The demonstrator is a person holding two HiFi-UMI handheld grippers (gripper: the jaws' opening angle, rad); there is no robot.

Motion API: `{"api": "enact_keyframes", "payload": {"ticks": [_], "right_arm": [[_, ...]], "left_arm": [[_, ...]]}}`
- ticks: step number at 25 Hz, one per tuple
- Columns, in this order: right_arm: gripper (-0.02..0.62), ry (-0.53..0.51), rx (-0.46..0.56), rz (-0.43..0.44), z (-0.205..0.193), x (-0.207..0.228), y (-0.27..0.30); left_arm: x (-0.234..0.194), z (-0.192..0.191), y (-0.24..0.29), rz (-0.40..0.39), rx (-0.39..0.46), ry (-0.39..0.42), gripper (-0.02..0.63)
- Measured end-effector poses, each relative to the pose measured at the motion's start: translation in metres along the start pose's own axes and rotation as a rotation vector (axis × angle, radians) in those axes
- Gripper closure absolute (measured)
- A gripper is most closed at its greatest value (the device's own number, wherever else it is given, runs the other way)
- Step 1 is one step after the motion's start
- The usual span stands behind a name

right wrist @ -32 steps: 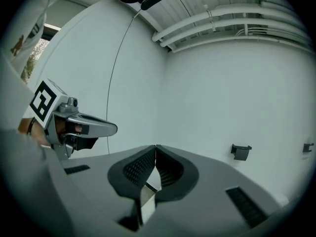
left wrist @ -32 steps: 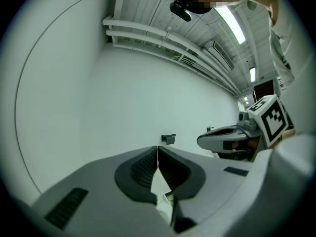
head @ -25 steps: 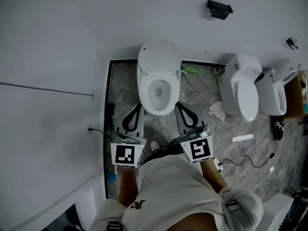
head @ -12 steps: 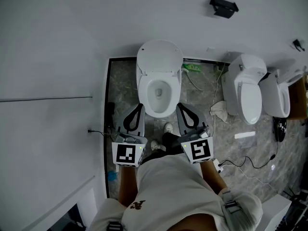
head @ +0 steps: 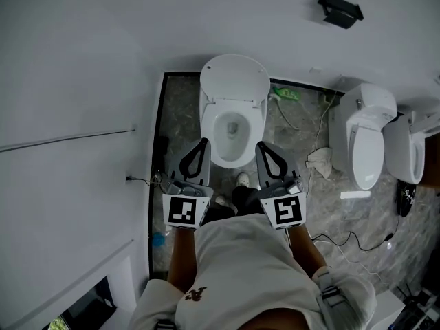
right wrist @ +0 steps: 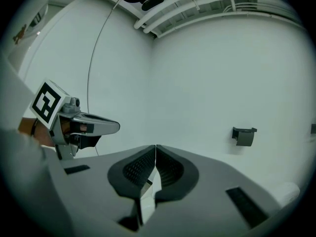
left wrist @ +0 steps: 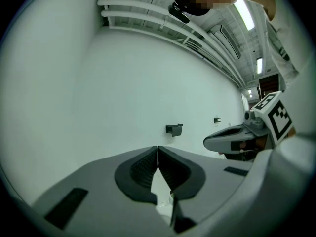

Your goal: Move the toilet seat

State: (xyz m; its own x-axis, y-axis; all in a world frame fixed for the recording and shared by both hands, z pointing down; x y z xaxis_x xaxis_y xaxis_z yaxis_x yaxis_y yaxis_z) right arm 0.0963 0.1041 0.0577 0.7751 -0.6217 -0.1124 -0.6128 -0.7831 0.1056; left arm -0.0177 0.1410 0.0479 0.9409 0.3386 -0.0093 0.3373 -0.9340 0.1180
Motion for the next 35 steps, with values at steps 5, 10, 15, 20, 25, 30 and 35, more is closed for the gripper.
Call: {"api": "enact_keyframes", "payload": {"ticks": [5,10,15,20,25,30,35], "right_arm": [[0.574,0.031,0.003,-0.007,-0.005,0.016,0.017],[0.574,0.033,-0.006,-0.024,-0.014,0.024,0.03],[0.574,0.03,-0.049,-0.075,-0.028,0.025,0.044],[0.574,0.038,-0.069,-0.165,-0.039,0.018,0.056],[0.574,0.029,-0.114,-0.243,-0.054,-0.001,0.069],[0.574,0.037,-0.179,-0.308,-0.079,-0.021,0.078],[0.574,0.033,-0.241,-0.363,-0.111,-0.03,0.084]], "left_arm": [[-0.006,-0.003,0.021,0.009,-0.017,0.008,0.583],[-0.015,-0.015,0.038,0.008,-0.04,-0.003,0.583],[-0.027,-0.035,0.051,-0.048,-0.06,-0.026,0.583],[-0.05,-0.056,0.057,-0.128,-0.047,-0.025,0.583],[-0.07,-0.077,0.061,-0.206,-0.071,-0.077,0.583],[-0.091,-0.109,0.062,-0.26,-0.104,-0.118,0.583],[-0.105,-0.149,0.061,-0.297,-0.141,-0.117,0.583]]}}
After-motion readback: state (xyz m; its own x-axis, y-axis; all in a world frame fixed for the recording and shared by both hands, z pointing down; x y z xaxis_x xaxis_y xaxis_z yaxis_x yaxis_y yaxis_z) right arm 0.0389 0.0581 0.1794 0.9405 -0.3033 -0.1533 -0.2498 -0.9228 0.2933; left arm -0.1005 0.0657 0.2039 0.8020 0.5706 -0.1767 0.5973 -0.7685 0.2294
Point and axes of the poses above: the fingertips, and each gripper's own axes: y forward along the fingers, x to its right, z out of its top, the point moved 1 cm from there along -y, backward along the fingers, and after that the axes turned 15 degrees about -z, right-handed, at the moved point
